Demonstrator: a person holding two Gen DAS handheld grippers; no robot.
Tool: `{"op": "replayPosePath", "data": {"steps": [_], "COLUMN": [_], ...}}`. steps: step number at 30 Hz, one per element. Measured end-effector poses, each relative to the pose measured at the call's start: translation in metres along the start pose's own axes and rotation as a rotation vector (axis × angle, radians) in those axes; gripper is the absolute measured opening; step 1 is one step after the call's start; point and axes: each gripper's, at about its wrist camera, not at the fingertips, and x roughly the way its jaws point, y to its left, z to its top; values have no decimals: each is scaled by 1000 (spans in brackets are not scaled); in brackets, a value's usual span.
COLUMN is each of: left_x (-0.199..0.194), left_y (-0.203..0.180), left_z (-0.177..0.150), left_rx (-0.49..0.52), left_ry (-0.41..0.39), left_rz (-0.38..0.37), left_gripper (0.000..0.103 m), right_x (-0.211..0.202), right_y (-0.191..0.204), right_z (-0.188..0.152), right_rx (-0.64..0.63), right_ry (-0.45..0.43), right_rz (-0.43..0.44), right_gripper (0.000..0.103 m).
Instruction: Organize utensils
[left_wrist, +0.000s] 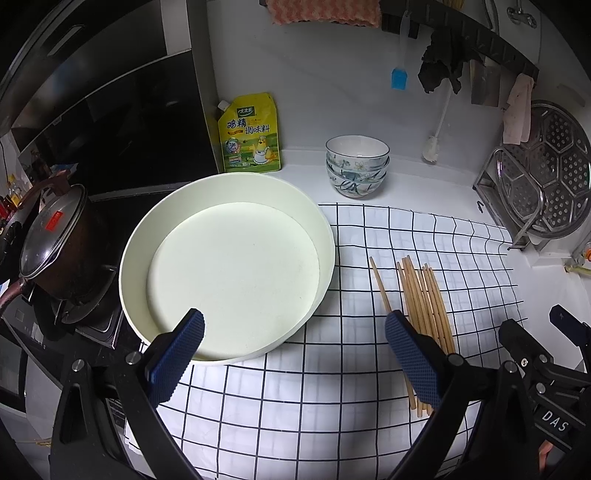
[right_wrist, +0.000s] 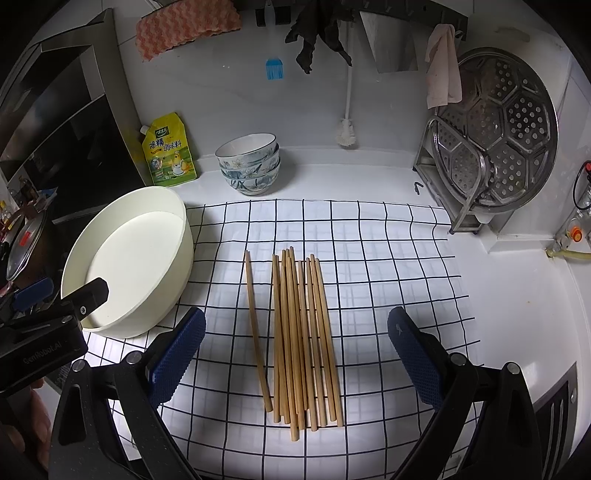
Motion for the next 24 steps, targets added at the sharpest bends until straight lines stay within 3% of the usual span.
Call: {"op": "replayPosePath", "data": {"steps": [24], "left_x": [-1], "left_y": [1], "left_z": [0], "left_rx": [-3], "left_ry": [-4], "left_rz": [4], "left_gripper": [97], "right_x": [-5], "right_y": [2], "right_z": [-1], "right_rx": [1], "right_ry": [-15], "right_rz": [0], "right_gripper": [94]}}
